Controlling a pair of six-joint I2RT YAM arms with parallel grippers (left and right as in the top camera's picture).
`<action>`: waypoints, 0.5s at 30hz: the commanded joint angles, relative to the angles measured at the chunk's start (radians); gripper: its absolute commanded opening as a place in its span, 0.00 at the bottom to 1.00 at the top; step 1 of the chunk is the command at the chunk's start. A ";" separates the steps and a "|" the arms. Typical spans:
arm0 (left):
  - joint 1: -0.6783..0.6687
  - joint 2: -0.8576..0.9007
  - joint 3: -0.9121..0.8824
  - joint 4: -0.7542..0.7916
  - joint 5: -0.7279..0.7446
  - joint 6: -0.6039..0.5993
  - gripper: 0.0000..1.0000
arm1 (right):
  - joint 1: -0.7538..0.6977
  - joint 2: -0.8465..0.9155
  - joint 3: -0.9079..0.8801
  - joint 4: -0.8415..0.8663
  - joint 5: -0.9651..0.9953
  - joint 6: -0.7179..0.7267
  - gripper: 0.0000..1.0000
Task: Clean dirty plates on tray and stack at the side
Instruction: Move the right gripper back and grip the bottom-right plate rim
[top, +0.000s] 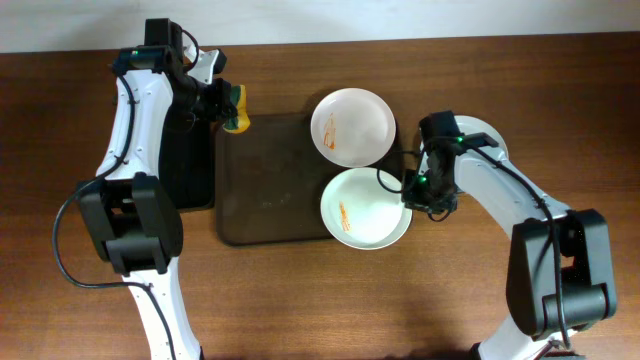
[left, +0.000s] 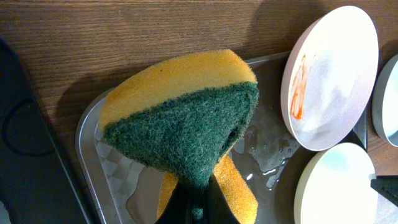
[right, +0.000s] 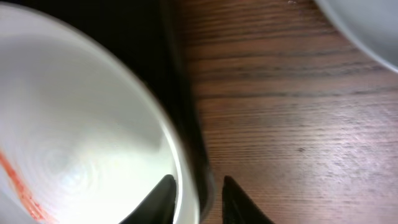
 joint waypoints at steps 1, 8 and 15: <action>-0.003 0.010 0.014 0.003 0.007 -0.007 0.01 | 0.027 0.013 -0.006 0.005 -0.005 -0.010 0.19; -0.003 0.010 0.014 0.002 0.007 -0.007 0.01 | 0.027 0.013 -0.006 0.000 -0.008 -0.006 0.04; -0.003 0.010 0.014 0.002 0.007 -0.007 0.01 | 0.069 0.013 -0.006 0.050 -0.147 0.024 0.04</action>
